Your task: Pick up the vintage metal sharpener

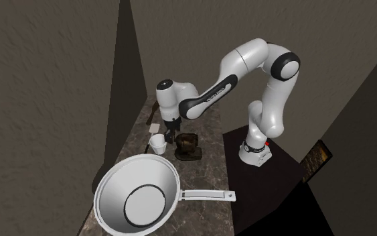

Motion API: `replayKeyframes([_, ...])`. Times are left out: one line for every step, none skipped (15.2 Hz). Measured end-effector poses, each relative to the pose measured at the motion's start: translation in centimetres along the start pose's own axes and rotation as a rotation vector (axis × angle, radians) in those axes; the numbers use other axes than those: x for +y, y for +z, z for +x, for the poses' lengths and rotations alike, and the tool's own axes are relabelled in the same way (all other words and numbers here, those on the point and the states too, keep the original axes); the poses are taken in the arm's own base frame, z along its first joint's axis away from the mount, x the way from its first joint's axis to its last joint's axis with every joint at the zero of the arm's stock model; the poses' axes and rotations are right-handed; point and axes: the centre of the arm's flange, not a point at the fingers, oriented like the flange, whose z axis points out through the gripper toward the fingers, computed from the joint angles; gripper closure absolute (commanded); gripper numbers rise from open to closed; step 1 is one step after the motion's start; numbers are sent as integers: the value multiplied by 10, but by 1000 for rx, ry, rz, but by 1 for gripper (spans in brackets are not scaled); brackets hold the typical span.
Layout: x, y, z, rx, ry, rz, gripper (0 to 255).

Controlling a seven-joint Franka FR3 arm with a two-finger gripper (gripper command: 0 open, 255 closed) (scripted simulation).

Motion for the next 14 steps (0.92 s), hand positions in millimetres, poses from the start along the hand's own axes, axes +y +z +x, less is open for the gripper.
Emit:
replayKeyframes([-2, 6, 0, 0, 0, 0, 0])
replayKeyframes([-2, 10, 0, 0, 0, 0, 0])
replayKeyframes([-2, 12, 0, 0, 0, 0, 255])
replayKeyframes([-2, 12, 0, 1, 0, 1, 255])
replayKeyframes([-2, 12, 0, 2, 0, 1, 255])
replayKeyframes([-1, 12, 0, 3, 1, 2, 255])
replayKeyframes([-2, 12, 0, 3, 1, 2, 255])
replayKeyframes([-2, 12, 0, 3, 1, 2, 255])
replayKeyframes([-2, 12, 0, 2, 0, 1, 255])
replayKeyframes([-2, 12, 0, 2, 0, 1, 255])
replayKeyframes([-2, 12, 0, 2, 0, 1, 255])
replayKeyframes([-2, 12, 0, 2, 0, 1, 255])
replayKeyframes([-2, 13, 0, 2, 0, 1, 255])
replayKeyframes([-1, 11, 0, 1, 0, 1, 255])
